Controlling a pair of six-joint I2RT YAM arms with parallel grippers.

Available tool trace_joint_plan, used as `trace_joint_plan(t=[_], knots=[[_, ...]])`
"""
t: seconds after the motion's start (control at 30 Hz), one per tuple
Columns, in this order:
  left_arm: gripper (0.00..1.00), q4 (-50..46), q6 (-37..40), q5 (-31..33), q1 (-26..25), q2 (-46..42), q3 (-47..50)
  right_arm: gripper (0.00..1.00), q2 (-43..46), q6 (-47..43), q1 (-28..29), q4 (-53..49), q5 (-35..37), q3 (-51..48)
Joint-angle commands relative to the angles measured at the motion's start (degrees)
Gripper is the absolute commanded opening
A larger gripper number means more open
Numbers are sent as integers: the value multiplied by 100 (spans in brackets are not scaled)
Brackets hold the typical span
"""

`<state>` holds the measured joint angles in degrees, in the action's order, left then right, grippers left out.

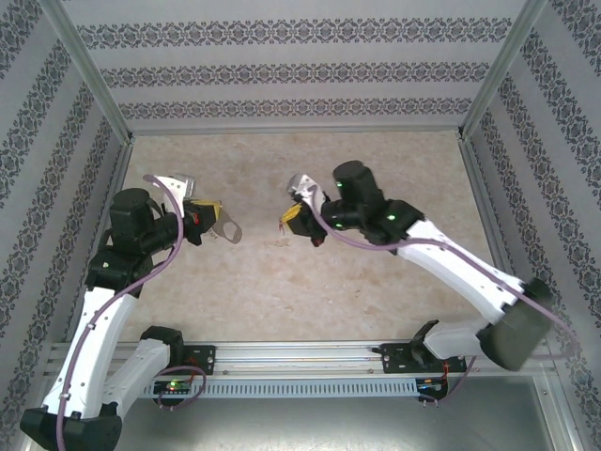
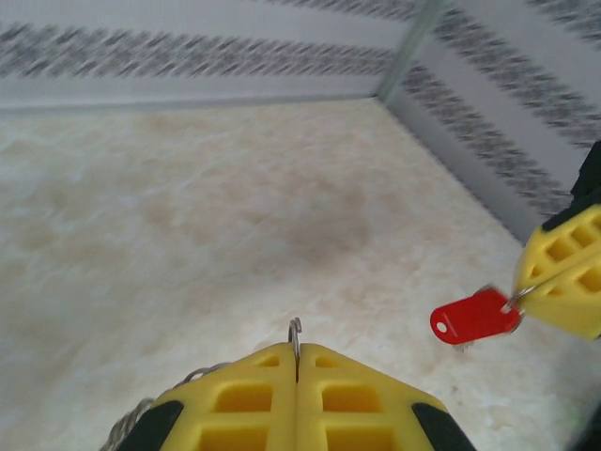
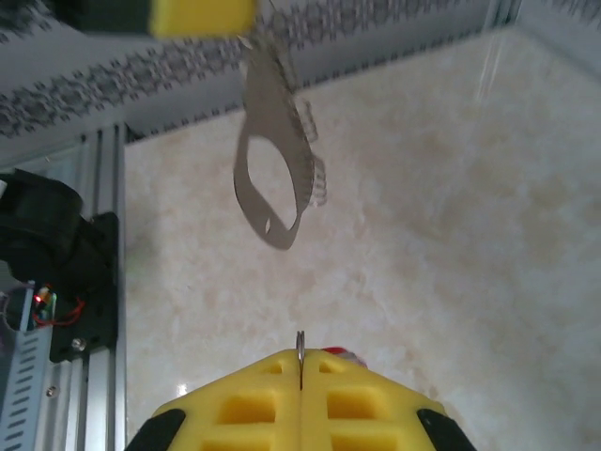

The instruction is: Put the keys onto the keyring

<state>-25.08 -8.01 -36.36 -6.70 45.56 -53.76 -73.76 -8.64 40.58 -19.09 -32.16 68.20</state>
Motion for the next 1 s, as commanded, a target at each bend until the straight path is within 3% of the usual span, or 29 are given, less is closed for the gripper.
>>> trace_joint_plan(t=[0.0,0.17,0.4,0.5,0.67,0.97], knots=[[0,1104,236,-1255,-130,37,-217,0,672,-261,-125,-495,-127,42],[0,1010,378,-1889,-588,479,-740,0,1289,-499,-46,-1432,253,457],[0,280,930,-1651,-1824,1092,-1551,0,1583,-400,452,-2346,1263,836],[0,56,1079,-1566,-2190,1314,-1844,0,1793,-186,688,-2283,1531,776],[0,-431,1313,-1524,-2594,1571,-2331,0,2031,14,864,-2178,1685,767],[0,-1476,1807,-1295,-3256,1881,-3106,0,2009,-181,1092,-1922,1124,962]])
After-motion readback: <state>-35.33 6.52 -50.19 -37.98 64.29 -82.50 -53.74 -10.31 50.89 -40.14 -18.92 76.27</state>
